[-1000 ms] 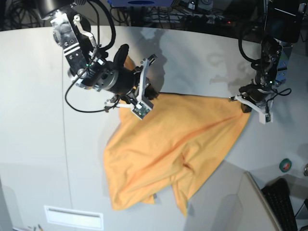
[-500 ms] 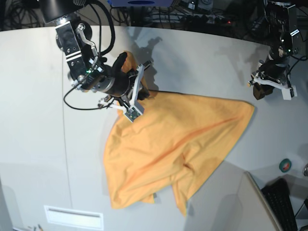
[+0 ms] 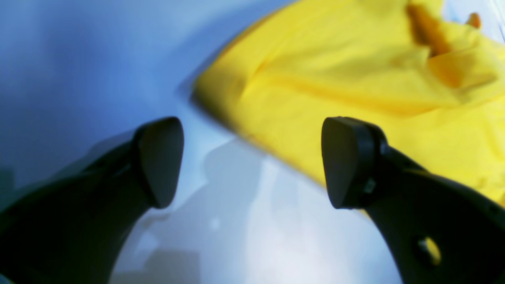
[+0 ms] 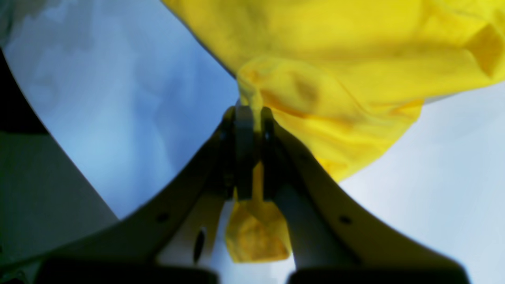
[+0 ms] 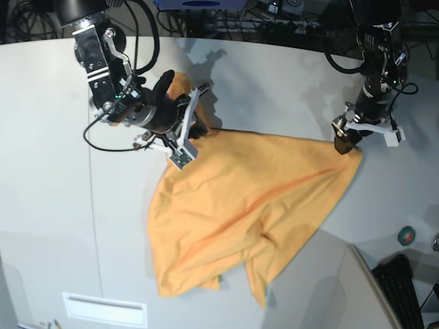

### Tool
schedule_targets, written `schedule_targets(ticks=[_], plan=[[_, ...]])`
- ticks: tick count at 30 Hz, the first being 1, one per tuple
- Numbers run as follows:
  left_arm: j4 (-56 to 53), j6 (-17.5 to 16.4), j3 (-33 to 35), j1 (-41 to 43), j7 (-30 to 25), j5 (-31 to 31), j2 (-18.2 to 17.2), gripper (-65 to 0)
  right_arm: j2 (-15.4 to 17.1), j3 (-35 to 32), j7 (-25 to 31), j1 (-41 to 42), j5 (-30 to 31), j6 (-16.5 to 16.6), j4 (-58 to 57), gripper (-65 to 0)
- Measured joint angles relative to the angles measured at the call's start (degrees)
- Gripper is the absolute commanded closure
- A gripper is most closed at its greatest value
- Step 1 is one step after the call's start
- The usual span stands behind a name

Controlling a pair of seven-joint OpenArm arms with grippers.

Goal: Layout the t-shirt on the table in an organized manner, then fold the t-shirt properly

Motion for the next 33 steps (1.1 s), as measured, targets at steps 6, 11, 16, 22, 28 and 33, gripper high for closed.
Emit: schedule_targets(ticks=[6, 11, 16, 22, 28, 33], plan=[[-3.82, -1.55, -2.91, -1.55, -0.61, -0.74, 0.42, -50.5, 1.14, 2.34, -0.26, -0.39, -0.17, -0.11, 0.0, 0.0], [-10.58, -0.85, -4.17, -7.67, -2.69, -0.76, 0.07, -50.5, 1.25, 3.19, -0.44, -0.79, -0.39, -0.11, 0.0, 0.0], [-16.37, -1.57, 0.92, -13.79, -3.02, -0.92, 0.59, -49.2, 1.22, 3.17, -0.2, -0.79, -0.17, -0.11, 0.0, 0.0], [-19.12, -1.2, 1.2, -15.08, -2.14, -1.03, 0.33, -2.3, 0.87, 5.6, -0.55, -2.56, -0.11, -0.09, 1.88, 0.0], [-10.93, -0.13, 1.14, -12.37, 4.98, -0.22, 0.35, 0.0, -3.8, 20.02, -0.61, -9.05, -0.11, -0.13, 11.93, -32.6], [0.2, -0.39, -3.67, -10.08, 11.23, -0.26, 0.22, 0.0, -2.38, 23.82, -1.27, -13.38, 0.15, 0.17, 12.57, -34.4]])
